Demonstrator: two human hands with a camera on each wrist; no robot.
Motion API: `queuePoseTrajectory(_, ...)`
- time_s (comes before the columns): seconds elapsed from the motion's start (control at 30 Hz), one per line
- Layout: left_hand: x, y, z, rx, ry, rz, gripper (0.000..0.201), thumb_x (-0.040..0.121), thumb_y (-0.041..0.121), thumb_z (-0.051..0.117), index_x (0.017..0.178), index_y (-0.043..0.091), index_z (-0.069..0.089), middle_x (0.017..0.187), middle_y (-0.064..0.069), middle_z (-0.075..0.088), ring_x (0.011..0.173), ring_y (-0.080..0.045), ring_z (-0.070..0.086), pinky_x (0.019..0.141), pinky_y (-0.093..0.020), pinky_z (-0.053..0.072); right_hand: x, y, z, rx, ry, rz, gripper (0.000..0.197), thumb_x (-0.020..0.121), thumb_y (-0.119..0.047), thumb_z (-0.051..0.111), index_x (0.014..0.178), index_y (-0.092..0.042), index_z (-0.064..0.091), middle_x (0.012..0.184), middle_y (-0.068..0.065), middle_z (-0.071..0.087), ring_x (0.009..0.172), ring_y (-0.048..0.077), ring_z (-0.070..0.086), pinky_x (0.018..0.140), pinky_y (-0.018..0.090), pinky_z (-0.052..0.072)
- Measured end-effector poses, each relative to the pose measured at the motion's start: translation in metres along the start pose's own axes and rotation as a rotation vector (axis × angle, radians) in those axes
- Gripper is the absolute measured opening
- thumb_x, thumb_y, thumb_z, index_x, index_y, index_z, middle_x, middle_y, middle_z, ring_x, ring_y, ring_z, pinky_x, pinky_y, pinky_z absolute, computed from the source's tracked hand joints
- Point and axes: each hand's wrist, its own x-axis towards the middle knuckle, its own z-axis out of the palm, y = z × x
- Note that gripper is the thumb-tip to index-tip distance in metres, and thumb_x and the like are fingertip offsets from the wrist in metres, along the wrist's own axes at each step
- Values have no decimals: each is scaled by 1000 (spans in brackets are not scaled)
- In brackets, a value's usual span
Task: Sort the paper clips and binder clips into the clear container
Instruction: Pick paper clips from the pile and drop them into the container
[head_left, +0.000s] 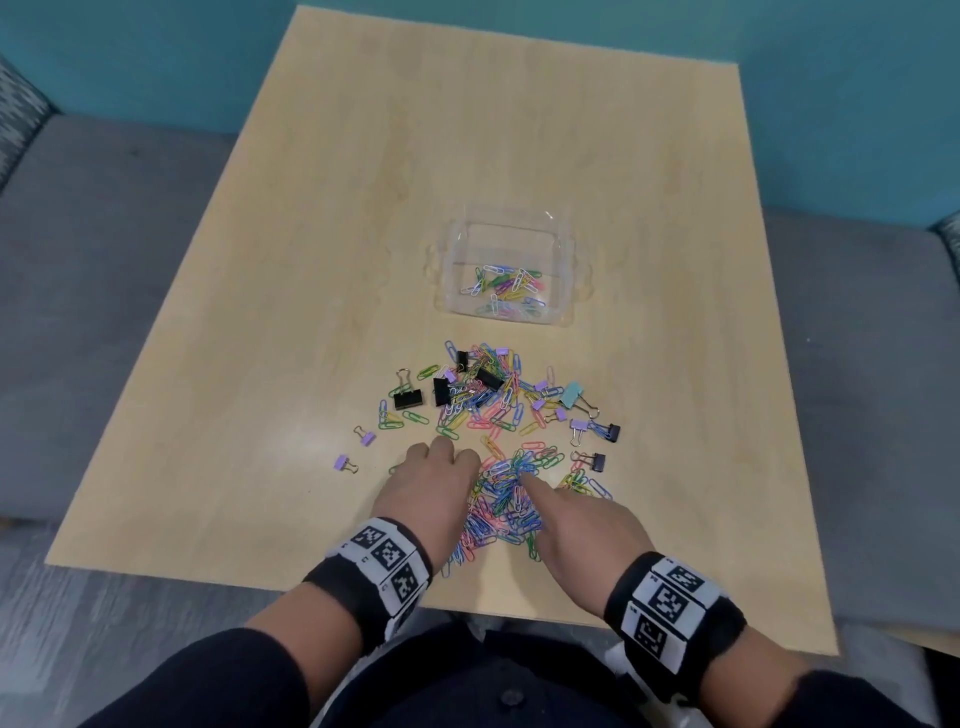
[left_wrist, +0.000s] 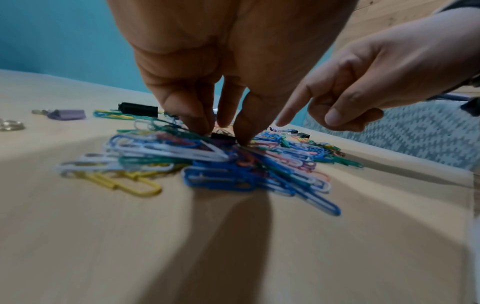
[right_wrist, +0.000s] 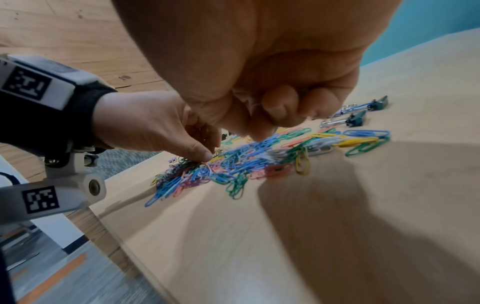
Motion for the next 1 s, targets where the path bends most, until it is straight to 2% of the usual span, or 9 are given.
queuePoseTrajectory(0.13, -2, 2, 4, 3, -17, 70, 52, 64, -2, 61, 107, 18, 41, 104, -5, 39, 85, -25, 41, 60, -34, 30, -11, 9, 7, 48, 12, 32, 55, 91, -24, 35, 144, -30, 22, 110, -1, 61, 88, 29, 58, 61, 34, 37)
queuePoseTrajectory(0.27, -1, 0, 8, -137, 72, 78, 35, 66, -2, 56, 96, 15, 48, 95, -5, 42, 69, -22, 36, 54, -35, 29, -18, 19, 10, 101, 34, 73, 56, 90, -24, 36, 145, -31, 26, 117, -4, 61, 92, 28, 59, 68, 34, 41)
queuePoseTrajectory(0.37, -3, 0, 0, -426, 78, -44, 21, 73, 7, 54, 91, 17, 50, 91, 0, 45, 68, -21, 44, 58, -34, 37, -18, 26, 8, 148, 63, 104, 54, 90, -24, 38, 143, -29, 31, 115, -2, 62, 93, 29, 59, 70, 34, 45)
queuePoseTrajectory(0.43, -3, -4, -7, -684, 61, -150, 28, 70, 10, 57, 94, 25, 56, 86, 7, 52, 72, -15, 52, 65, -31, 44, -15, 30, 6, 148, 72, 120, 52, 90, -24, 39, 142, -28, 32, 115, 0, 63, 94, 29, 60, 71, 35, 47)
queuePoseTrajectory(0.57, 4, -18, -9, -1065, -29, -294, 38, 67, 0, 56, 88, 30, 63, 61, 12, 53, 53, -11, 48, 57, -29, 42, -9, 30, 4, 124, 68, 119, 51, 91, -24, 38, 141, -28, 31, 118, -1, 61, 96, 28, 60, 73, 36, 48)
queuePoseTrajectory(0.67, 8, -25, -9, -1050, -14, -315, 37, 67, 0, 57, 85, 31, 63, 58, 9, 54, 51, -13, 50, 55, -34, 45, -5, 24, 4, 121, 59, 94, 51, 91, -25, 37, 141, -28, 31, 119, -1, 61, 97, 28, 60, 74, 36, 48)
queuePoseTrajectory(0.8, 9, -22, -8, -939, -30, -300, 36, 71, 1, 61, 87, 34, 61, 63, 9, 52, 61, -6, 56, 65, -32, 54, -3, 17, 7, 119, 45, 75, 50, 91, -25, 38, 140, -29, 33, 114, 0, 62, 96, 28, 59, 73, 38, 49)
queuePoseTrajectory(0.9, 9, -19, -12, -838, -57, -257, 35, 77, 5, 60, 101, 29, 59, 69, 8, 54, 63, -1, 54, 57, -17, 45, -2, 16, 8, 115, 39, 69, 48, 90, -25, 38, 138, -29, 34, 112, 0, 62, 94, 28, 59, 73, 38, 49)
queuePoseTrajectory(1.0, 7, -19, -20, -705, -106, -182, 39, 80, 9, 59, 114, 27, 53, 73, 8, 59, 66, -8, 58, 57, -22, 44, -3, 21, 7, 123, 46, 80, 47, 90, -26, 39, 138, -28, 35, 115, 0, 61, 97, 27, 60, 74, 37, 49)
